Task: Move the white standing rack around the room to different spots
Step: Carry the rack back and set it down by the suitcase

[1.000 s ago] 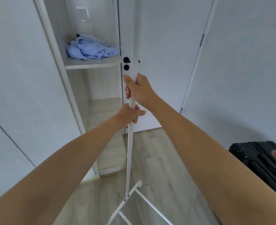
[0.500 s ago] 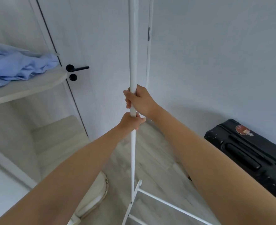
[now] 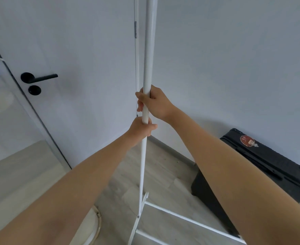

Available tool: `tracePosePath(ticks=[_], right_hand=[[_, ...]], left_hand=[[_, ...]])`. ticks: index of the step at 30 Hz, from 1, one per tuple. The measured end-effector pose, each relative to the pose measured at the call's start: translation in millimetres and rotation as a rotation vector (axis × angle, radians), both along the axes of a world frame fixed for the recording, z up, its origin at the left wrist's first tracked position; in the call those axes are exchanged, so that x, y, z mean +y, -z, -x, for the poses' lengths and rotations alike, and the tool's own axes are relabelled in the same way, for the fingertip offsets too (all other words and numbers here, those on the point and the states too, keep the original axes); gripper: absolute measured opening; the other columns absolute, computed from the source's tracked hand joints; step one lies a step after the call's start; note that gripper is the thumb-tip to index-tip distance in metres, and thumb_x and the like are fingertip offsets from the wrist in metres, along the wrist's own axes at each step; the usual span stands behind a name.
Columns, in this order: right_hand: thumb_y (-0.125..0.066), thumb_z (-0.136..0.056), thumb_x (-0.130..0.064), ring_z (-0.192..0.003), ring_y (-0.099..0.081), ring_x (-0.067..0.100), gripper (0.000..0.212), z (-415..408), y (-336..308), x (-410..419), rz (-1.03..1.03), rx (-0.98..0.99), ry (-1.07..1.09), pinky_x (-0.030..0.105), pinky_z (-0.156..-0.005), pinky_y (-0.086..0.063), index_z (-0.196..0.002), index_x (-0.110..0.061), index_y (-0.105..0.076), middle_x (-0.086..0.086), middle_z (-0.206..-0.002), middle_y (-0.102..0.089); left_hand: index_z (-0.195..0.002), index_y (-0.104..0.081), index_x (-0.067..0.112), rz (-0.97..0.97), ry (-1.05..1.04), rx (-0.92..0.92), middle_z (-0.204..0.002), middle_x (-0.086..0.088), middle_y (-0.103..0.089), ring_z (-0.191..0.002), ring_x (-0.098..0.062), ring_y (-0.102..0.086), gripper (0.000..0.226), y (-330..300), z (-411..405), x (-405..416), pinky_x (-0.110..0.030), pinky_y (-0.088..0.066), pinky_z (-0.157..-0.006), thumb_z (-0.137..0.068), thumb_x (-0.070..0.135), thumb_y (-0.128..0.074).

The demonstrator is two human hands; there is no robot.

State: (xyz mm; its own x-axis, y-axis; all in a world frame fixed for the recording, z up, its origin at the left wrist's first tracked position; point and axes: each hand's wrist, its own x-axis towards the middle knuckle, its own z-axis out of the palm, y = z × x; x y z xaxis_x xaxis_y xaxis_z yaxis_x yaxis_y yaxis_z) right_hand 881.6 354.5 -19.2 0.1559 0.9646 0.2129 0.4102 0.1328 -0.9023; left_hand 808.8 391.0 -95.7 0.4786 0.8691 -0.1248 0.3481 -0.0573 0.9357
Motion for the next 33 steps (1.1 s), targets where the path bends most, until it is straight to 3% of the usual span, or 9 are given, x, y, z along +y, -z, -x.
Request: tracePosePath(ticks=[4, 7, 14, 17, 20, 23, 26, 29, 33], right_hand=[[-0.044, -0.094, -0.016, -0.059, -0.057, 0.014, 0.024, 6, 3, 0, 0.006, -0.007, 0.05, 0.032, -0.075, -0.051, -0.07, -0.015, -0.041, 0.002, -0.062, -0.054], [-0.044, -0.094, -0.017, -0.059, -0.055, 0.015, 0.023, 17, 6, -6, 0.005, 0.017, 0.121, 0.034, -0.076, -0.052, -0.071, -0.016, -0.041, 0.002, -0.063, -0.053], [-0.043, -0.095, -0.02, -0.061, -0.053, 0.014, 0.019, 49, 15, -18, -0.015, 0.119, 0.339, 0.023, -0.068, -0.046, -0.077, -0.017, -0.041, 0.002, -0.064, -0.052], [-0.042, -0.096, -0.022, -0.066, -0.054, 0.014, 0.015, 55, 11, -25, 0.007, 0.139, 0.423, 0.024, -0.067, -0.044, -0.083, -0.014, -0.044, 0.002, -0.069, -0.055], [-0.043, -0.095, -0.028, -0.086, -0.056, 0.02, 0.02, 54, 12, -39, 0.106, 0.089, 0.483, 0.037, -0.082, -0.049, -0.102, -0.01, -0.049, 0.005, -0.091, -0.057], [-0.046, -0.093, -0.028, -0.1, -0.059, 0.026, 0.032, 48, 18, -67, 0.243, 0.015, 0.527, 0.041, -0.092, -0.052, -0.116, -0.007, -0.052, 0.006, -0.105, -0.056], [-0.047, -0.094, -0.024, -0.088, -0.058, 0.02, 0.022, 34, 23, -119, 0.314, 0.021, 0.553, 0.036, -0.087, -0.052, -0.104, -0.007, -0.056, 0.006, -0.097, -0.06], [-0.047, -0.094, -0.021, -0.076, -0.058, 0.013, 0.021, 11, 26, -183, 0.357, 0.017, 0.6, 0.032, -0.08, -0.052, -0.103, -0.005, -0.058, 0.001, -0.085, -0.061], [-0.049, -0.093, -0.021, -0.074, -0.059, 0.014, 0.016, -42, 25, -313, 0.377, 0.019, 0.804, 0.028, -0.073, -0.053, -0.096, -0.008, -0.059, 0.002, -0.089, -0.063]], left_hand=[[-0.057, -0.036, 0.016, -0.025, 0.075, 0.031, -0.056, -0.003, -0.042, -0.057, -0.016, -0.045, 0.035, 5, 4, 6, -0.026, -0.043, -0.069, -0.084, 0.011, -0.057], [-0.058, -0.037, 0.018, -0.033, 0.161, 0.067, -0.056, -0.003, -0.043, -0.061, -0.017, -0.047, 0.034, 10, 9, 9, -0.031, -0.044, -0.077, -0.085, 0.015, -0.057], [-0.066, -0.043, 0.014, 0.007, 0.269, 0.026, -0.064, -0.002, -0.047, -0.067, -0.016, -0.048, 0.023, 10, 31, 0, -0.022, -0.04, -0.067, -0.081, 0.01, -0.06], [-0.087, -0.05, 0.009, 0.019, 0.276, 0.054, -0.079, -0.004, -0.051, -0.079, -0.019, -0.051, 0.014, 8, 41, -11, -0.024, -0.039, -0.067, -0.081, 0.011, -0.061], [-0.117, -0.045, 0.002, 0.103, 0.18, 0.184, -0.1, -0.01, -0.048, -0.09, -0.023, -0.049, 0.04, 10, 48, -25, -0.03, -0.04, -0.075, -0.082, 0.014, -0.061], [-0.135, -0.036, 0.0, 0.29, 0.152, 0.254, -0.106, -0.013, -0.048, -0.099, -0.026, -0.05, 0.057, 13, 48, -49, -0.032, -0.044, -0.088, -0.085, 0.016, -0.058], [-0.126, -0.042, 0.002, 0.388, 0.276, 0.243, -0.089, -0.006, -0.046, -0.084, -0.02, -0.049, 0.042, 13, 31, -86, -0.029, -0.043, -0.081, -0.088, 0.013, -0.054], [-0.087, -0.047, 0.009, 0.415, 0.422, 0.238, -0.077, -0.004, -0.044, -0.064, -0.011, -0.042, 0.005, 6, 0, -138, -0.022, -0.038, -0.063, -0.09, 0.007, -0.047], [-0.076, -0.049, 0.008, 0.275, 0.581, 0.209, -0.074, -0.004, -0.051, -0.069, -0.014, -0.053, 0.013, 3, -63, -245, -0.028, -0.047, -0.076, -0.088, 0.002, -0.051]])
